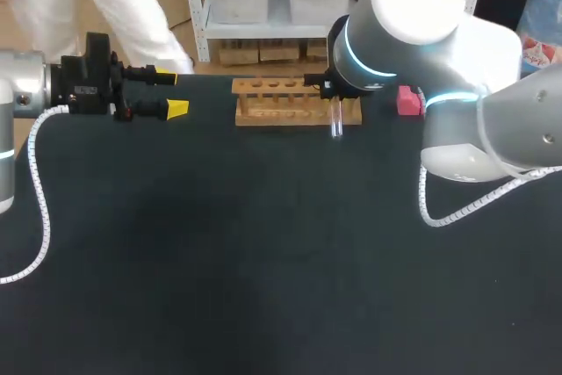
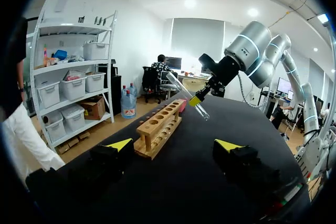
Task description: Grasp the test tube, adjust it, and insert it.
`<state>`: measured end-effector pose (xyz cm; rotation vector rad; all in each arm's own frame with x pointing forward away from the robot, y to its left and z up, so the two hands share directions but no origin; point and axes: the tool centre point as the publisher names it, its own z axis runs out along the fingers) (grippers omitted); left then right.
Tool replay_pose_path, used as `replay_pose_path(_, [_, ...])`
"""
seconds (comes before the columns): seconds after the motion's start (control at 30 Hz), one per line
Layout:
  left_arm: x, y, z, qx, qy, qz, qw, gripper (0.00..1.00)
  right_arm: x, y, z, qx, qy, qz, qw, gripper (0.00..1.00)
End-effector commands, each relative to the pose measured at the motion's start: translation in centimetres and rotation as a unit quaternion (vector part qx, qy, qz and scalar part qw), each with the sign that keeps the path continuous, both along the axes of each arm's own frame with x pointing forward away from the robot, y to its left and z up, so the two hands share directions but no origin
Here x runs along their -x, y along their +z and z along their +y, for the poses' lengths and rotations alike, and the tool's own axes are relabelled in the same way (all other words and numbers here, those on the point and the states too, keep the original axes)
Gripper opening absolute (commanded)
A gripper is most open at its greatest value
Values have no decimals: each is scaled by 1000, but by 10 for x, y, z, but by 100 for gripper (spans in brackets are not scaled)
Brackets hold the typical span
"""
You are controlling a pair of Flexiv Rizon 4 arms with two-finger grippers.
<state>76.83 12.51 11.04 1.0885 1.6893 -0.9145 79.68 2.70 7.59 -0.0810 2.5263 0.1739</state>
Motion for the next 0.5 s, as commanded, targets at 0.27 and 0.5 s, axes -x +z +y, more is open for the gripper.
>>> replay_pose_path(0.27, [0,-1,0,2,1,-2,1000,100,23,19,-9,-1,-7,-9,1000,0])
replay_pose_path(0.5, [0,-1,0,2,1,-2,1000,100,25,23,-6,-2,10,-15,1000,0])
